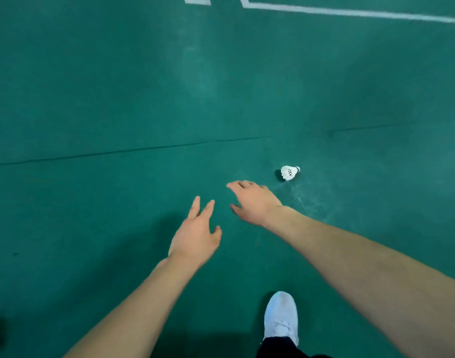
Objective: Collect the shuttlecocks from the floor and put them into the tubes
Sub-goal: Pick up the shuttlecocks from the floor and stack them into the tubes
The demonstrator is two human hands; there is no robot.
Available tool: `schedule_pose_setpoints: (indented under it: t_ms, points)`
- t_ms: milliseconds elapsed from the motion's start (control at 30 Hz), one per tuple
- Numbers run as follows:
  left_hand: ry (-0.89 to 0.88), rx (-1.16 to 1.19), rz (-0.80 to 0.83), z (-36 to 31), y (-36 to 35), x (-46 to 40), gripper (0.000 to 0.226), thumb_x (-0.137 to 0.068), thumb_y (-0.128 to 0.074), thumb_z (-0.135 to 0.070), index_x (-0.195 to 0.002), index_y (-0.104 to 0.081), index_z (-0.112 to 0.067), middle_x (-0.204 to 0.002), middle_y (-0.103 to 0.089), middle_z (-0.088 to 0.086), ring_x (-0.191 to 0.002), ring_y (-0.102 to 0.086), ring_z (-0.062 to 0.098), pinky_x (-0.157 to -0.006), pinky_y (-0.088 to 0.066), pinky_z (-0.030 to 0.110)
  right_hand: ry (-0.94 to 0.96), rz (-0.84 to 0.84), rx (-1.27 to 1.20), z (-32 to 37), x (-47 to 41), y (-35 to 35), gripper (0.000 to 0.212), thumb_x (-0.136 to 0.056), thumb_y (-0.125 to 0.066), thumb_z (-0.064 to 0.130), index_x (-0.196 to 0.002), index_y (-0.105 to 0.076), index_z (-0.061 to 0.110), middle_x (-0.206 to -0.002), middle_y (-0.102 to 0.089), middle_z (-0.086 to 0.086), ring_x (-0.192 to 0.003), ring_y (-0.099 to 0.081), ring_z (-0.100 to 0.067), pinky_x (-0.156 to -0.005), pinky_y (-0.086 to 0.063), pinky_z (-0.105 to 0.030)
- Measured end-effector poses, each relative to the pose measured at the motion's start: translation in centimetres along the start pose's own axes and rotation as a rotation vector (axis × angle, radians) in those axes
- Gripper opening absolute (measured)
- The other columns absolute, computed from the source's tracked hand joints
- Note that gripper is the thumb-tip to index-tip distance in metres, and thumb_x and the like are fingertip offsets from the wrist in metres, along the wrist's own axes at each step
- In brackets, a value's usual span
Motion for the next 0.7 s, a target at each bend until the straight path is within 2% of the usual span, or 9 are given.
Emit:
schedule_pose_setpoints:
  t_ms: [67,133,167,233,333,433,567,633,700]
  points:
    - [-0.038,-0.039,0.066,0.2,-5.7,-6.9,0.077,-0.095,-0.056,-0.032,-0.161,-0.017,-0.034,-0.17,0.008,-0.001,-0.138,-0.045,0.033,-0.113,-0.039,0.044,-0.082,-0.051,-0.115,-5.2,-4.2,-5.2,0.06,-0.101,-0.056,0.036,-0.155,-0.035,0.022,-0.16,-0.04,-0.004,-0.144,-0.041,-0.027,-0.114,-0.04,-0.045]
    - [-0.07,-0.142,0.181,0.2,-12.0,-13.5,0.084,-0.094,-0.058,-0.033,-0.161,-0.008,-0.037,-0.169,0.018,0.0,-0.156,-0.004,0.036,-0.122,-0.022,0.056,-0.223,-0.11,-0.278,-11.6,-7.1,-11.0,0.057,-0.102,-0.058,0.035,-0.154,-0.039,0.022,-0.159,-0.041,-0.005,-0.143,-0.042,-0.027,-0.114,-0.04,-0.044]
    - [-0.066,-0.204,0.221,0.5,-14.1,-15.8,0.088,-0.093,-0.059,-0.035,-0.161,-0.003,-0.039,-0.167,0.024,-0.003,-0.155,0.012,0.034,-0.121,-0.015,0.063,-0.277,-0.116,-0.338,-14.0,-8.0,-13.8,0.058,-0.102,-0.058,0.037,-0.155,-0.039,0.021,-0.161,-0.039,-0.005,-0.146,-0.038,-0.026,-0.117,-0.037,-0.044]
    - [-0.046,-0.322,0.245,1.8,-18.0,-20.1,0.094,-0.092,-0.063,-0.041,-0.159,0.003,-0.043,-0.163,0.033,-0.008,-0.151,0.029,0.031,-0.117,-0.008,0.072,-0.328,-0.118,-0.326,-18.0,-9.5,-19.8,0.061,-0.103,-0.054,0.044,-0.158,-0.035,0.024,-0.169,-0.025,-0.002,-0.155,-0.024,-0.024,-0.123,-0.03,-0.045]
    - [-0.048,-0.516,0.174,2.7,-20.8,-23.5,0.108,-0.085,-0.066,-0.063,-0.154,0.015,-0.05,-0.156,0.045,-0.008,-0.145,0.039,0.037,-0.108,-0.003,0.082,-0.284,-0.29,-0.136,-20.3,-10.9,-23.7,0.065,-0.104,-0.034,0.058,-0.163,-0.021,0.032,-0.173,-0.006,0.004,-0.159,-0.003,-0.025,-0.128,-0.01,-0.051]
    - [-0.064,-0.578,0.097,2.6,-21.3,-24.1,0.117,-0.074,-0.064,-0.081,-0.148,0.023,-0.057,-0.152,0.05,-0.009,-0.142,0.042,0.041,-0.102,-0.002,0.085,-0.228,-0.487,-0.083,-19.8,-11.1,-24.3,0.067,-0.103,-0.022,0.061,-0.163,-0.019,0.032,-0.173,-0.007,0.003,-0.159,-0.001,-0.026,-0.127,-0.001,-0.054]
    - [-0.047,-0.598,0.121,2.5,-20.5,-23.6,0.118,-0.074,-0.07,-0.076,-0.149,0.019,-0.059,-0.155,0.045,-0.014,-0.145,0.038,0.038,-0.108,-0.008,0.082,-0.212,-0.567,-0.094,-20.2,-10.6,-23.4,0.062,-0.103,-0.036,0.056,-0.159,-0.035,0.03,-0.17,-0.02,-0.001,-0.157,-0.016,-0.028,-0.125,-0.014,-0.055]
    - [-0.039,-0.597,0.105,2.4,-20.4,-23.7,0.117,-0.076,-0.07,-0.073,-0.15,0.019,-0.058,-0.156,0.044,-0.014,-0.146,0.037,0.037,-0.109,-0.01,0.082,-0.219,-0.685,-0.103,-21.4,-9.7,-21.4,0.054,-0.101,-0.048,0.048,-0.151,-0.047,0.026,-0.163,-0.032,-0.009,-0.145,-0.034,-0.031,-0.117,-0.029,-0.05]
    - [-0.04,-0.613,0.108,2.5,-20.1,-23.7,0.116,-0.076,-0.068,-0.074,-0.149,0.021,-0.059,-0.156,0.044,-0.014,-0.146,0.036,0.037,-0.109,-0.011,0.081,-0.279,-0.843,-0.134,-23.1,-8.9,-18.9,0.051,-0.098,-0.054,0.042,-0.145,-0.053,0.022,-0.15,-0.04,-0.015,-0.128,-0.046,-0.034,-0.104,-0.037,-0.047]
Point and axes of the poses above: each hand's wrist, its own x-axis away from the middle knuckle, its own y-axis out of the back of the hand, z = x × y, the point moved 9 cm from there along -x, towards the middle knuckle
